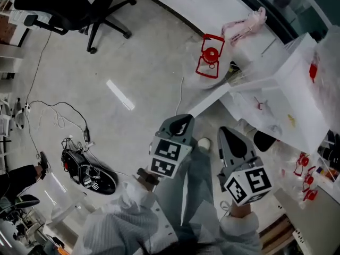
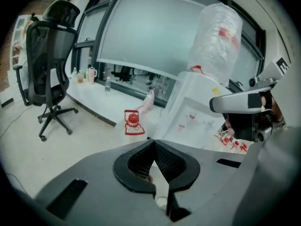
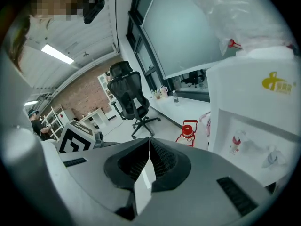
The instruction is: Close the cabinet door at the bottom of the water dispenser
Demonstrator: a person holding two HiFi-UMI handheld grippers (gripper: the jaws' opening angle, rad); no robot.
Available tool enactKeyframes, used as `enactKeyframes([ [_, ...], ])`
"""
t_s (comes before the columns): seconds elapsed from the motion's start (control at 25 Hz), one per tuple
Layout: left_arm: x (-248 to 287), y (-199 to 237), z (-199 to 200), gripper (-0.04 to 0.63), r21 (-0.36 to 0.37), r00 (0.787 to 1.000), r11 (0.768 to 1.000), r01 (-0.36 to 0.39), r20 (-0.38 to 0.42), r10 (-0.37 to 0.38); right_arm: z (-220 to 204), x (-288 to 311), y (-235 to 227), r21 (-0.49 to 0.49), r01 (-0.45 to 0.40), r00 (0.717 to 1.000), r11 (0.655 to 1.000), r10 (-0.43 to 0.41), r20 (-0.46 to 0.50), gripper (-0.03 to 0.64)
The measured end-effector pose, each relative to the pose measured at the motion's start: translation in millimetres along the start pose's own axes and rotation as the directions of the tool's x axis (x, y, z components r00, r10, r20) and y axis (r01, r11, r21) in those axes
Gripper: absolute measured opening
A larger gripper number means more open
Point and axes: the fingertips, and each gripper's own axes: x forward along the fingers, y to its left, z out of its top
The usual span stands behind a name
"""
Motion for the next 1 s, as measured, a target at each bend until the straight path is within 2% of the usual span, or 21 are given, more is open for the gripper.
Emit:
enactKeyframes([
  [0.2,39.6,17.3,-45.7,0.011,-0.037,0.999,0.999,0.012,-0.052,-0.014,-33.8,29.3,-12.1,0.025,0.022,1.000,0.999,-0.022,-0.011,0.014],
  [0.44,80.9,25.2,-89.8,0.011,-0.049,0.992,0.999,0.010,-0.126,-0.016,-83.1,61.4,-24.1,0.024,0.016,0.997,1.000,-0.014,-0.077,0.015],
  [0.64,106.0,36.3,-126.8,0.011,-0.043,0.981,0.999,-0.002,-0.191,-0.006,-122.3,77.4,-36.8,0.061,0.028,0.991,0.998,-0.020,-0.129,0.014],
  [1.0,133.6,47.8,-181.2,0.011,-0.013,0.958,1.000,0.010,-0.287,-0.013,-162.1,95.9,-46.7,0.095,0.034,0.982,0.995,-0.016,-0.187,0.014],
])
